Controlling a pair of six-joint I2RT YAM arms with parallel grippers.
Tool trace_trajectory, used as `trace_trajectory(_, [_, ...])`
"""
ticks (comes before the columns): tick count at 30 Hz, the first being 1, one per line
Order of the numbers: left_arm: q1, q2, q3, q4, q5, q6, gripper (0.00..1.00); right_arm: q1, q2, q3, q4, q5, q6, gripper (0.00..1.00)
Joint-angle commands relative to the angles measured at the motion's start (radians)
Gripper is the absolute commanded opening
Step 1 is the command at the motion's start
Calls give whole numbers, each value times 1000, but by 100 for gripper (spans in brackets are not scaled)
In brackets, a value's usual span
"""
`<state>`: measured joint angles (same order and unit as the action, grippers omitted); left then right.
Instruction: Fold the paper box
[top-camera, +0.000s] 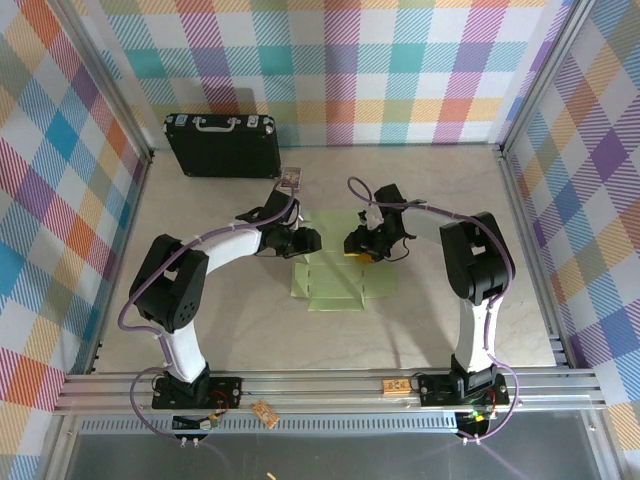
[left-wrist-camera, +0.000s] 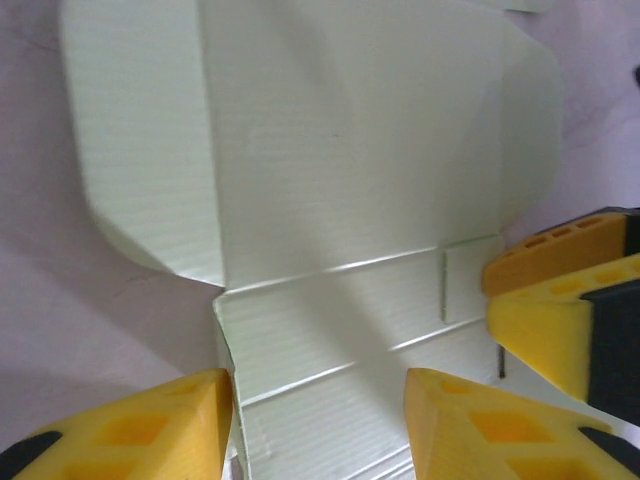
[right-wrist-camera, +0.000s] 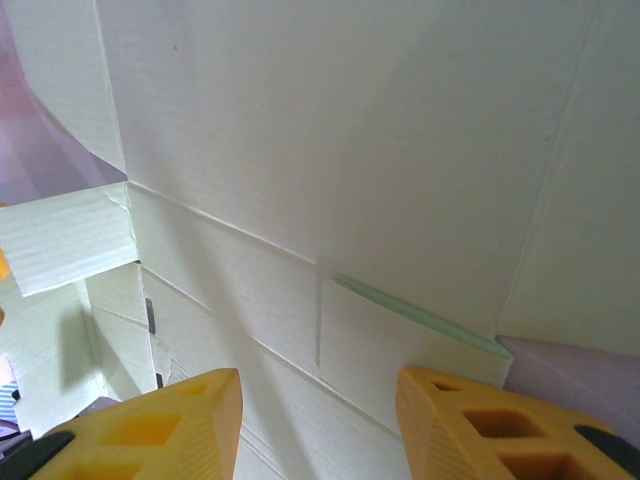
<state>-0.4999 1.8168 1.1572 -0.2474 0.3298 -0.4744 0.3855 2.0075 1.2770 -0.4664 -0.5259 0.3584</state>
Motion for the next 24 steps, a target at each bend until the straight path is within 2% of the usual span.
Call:
trace_trajectory(1, [-16, 6, 36, 40, 57, -10, 49, 4, 78, -44, -33, 81, 4, 47])
trace_trajectory(14, [-67, 138, 106, 23, 35, -21, 48, 4, 78, -45, -32, 81, 4, 47])
trace_trajectory(20, [-67, 153, 132, -59, -30, 0, 47, 4, 79, -45, -33, 81, 5, 47])
trace_trajectory(24, [-68, 178, 147, -89, -34, 4, 47, 5, 77, -45, -33, 79, 5, 47])
